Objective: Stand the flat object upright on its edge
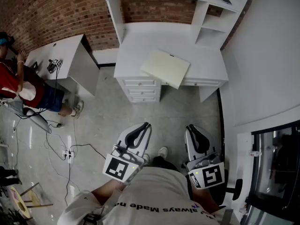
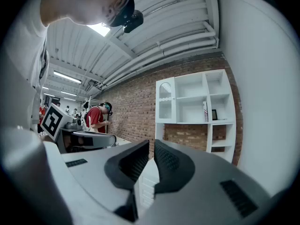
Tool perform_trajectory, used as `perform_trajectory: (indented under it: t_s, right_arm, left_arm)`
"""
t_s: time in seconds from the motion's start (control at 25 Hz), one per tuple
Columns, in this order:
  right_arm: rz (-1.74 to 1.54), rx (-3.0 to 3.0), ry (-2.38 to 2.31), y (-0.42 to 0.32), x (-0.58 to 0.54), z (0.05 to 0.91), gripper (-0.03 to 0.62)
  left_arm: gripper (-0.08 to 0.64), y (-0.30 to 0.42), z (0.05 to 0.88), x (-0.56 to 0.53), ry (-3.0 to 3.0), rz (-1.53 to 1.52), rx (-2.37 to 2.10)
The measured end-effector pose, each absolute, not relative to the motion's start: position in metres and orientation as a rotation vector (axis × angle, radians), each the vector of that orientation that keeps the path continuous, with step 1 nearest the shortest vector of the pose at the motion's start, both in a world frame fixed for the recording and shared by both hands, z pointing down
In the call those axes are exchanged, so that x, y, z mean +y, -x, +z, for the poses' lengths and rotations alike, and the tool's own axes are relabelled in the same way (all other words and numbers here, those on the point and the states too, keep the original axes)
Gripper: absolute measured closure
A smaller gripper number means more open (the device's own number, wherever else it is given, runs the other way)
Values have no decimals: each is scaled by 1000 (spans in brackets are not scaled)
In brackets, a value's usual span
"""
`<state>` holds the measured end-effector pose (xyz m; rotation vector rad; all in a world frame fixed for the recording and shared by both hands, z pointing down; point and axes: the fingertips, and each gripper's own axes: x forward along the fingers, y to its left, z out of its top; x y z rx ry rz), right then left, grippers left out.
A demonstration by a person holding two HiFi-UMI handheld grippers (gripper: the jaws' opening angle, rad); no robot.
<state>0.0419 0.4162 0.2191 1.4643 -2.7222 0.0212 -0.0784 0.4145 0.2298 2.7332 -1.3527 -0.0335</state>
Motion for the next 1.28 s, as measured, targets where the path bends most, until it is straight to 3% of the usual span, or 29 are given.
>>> perform_trajectory:
  t_s: [0.56, 1.28]
  right_arm:
    - [23, -2762, -1423, -80, 372, 223, 554]
    - [-1, -2731, -1397, -36, 207, 233, 554]
  left_arm:
    - [531, 33, 227, 363, -2746, -74, -1366]
    - [531, 74, 265, 200, -2678, 36, -1322]
